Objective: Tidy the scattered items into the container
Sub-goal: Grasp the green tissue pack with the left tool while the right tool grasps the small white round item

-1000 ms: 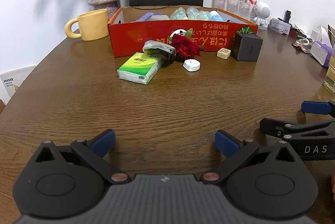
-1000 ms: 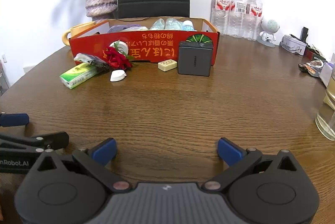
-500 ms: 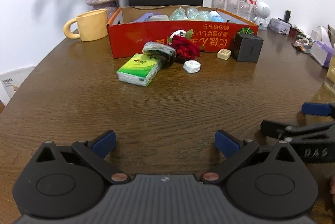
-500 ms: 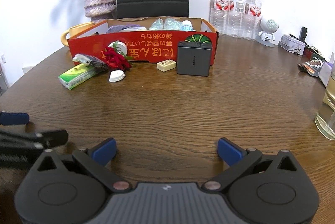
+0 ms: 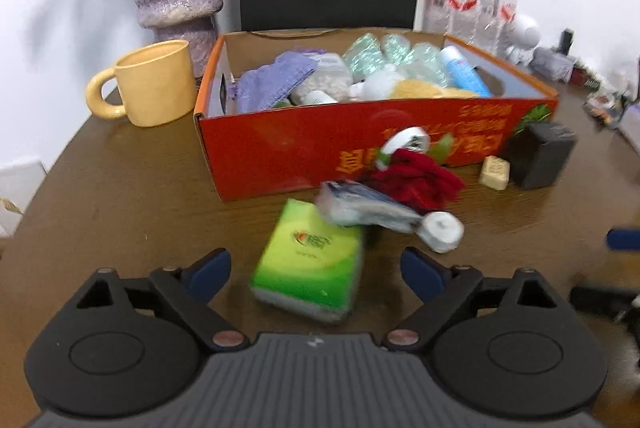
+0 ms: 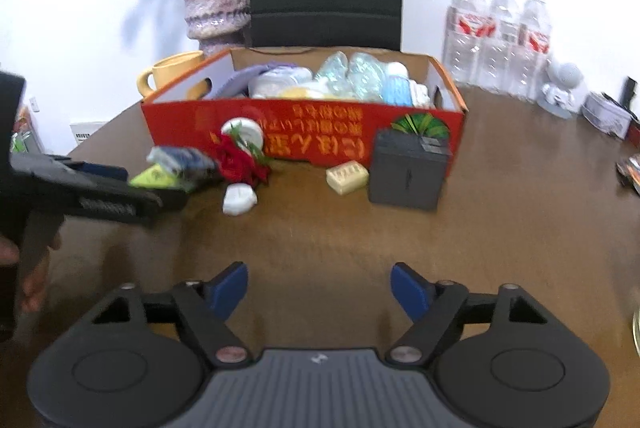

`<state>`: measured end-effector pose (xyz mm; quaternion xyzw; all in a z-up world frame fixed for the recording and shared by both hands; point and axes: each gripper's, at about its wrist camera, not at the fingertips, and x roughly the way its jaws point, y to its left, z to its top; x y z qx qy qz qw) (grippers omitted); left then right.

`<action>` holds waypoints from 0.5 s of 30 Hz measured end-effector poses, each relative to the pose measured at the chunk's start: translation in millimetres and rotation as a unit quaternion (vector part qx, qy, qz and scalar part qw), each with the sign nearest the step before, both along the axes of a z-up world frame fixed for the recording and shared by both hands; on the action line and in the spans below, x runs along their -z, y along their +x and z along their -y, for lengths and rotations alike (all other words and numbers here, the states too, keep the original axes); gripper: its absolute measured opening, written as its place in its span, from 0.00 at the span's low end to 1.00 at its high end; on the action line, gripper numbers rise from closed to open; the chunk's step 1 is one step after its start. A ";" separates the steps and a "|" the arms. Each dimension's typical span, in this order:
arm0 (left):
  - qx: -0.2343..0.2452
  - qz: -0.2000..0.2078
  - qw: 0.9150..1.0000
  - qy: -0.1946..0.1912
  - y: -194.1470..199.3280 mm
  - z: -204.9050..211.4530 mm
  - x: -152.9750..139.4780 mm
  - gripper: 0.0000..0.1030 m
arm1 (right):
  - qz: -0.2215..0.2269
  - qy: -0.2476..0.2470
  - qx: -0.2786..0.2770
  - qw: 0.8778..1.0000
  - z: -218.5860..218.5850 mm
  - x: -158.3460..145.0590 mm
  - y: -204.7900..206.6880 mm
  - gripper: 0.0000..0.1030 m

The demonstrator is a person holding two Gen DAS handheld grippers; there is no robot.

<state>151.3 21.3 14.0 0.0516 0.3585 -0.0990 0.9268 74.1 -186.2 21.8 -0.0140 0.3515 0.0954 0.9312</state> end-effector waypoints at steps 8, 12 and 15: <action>-0.021 -0.004 0.999 -0.026 -21.3 -16.3 -0.6 0.47 | -0.030 0.041 -0.063 0.997 -35.4 13.0 56.7 0.36; -0.046 -0.003 0.998 -0.046 -59.0 -29.2 -1.6 0.47 | -0.022 0.020 -0.092 0.995 -61.3 13.3 68.4 0.31; -0.051 -0.008 0.997 -0.053 -76.2 -35.9 -3.8 0.47 | -0.010 0.004 -0.097 0.995 -74.8 15.0 72.3 0.29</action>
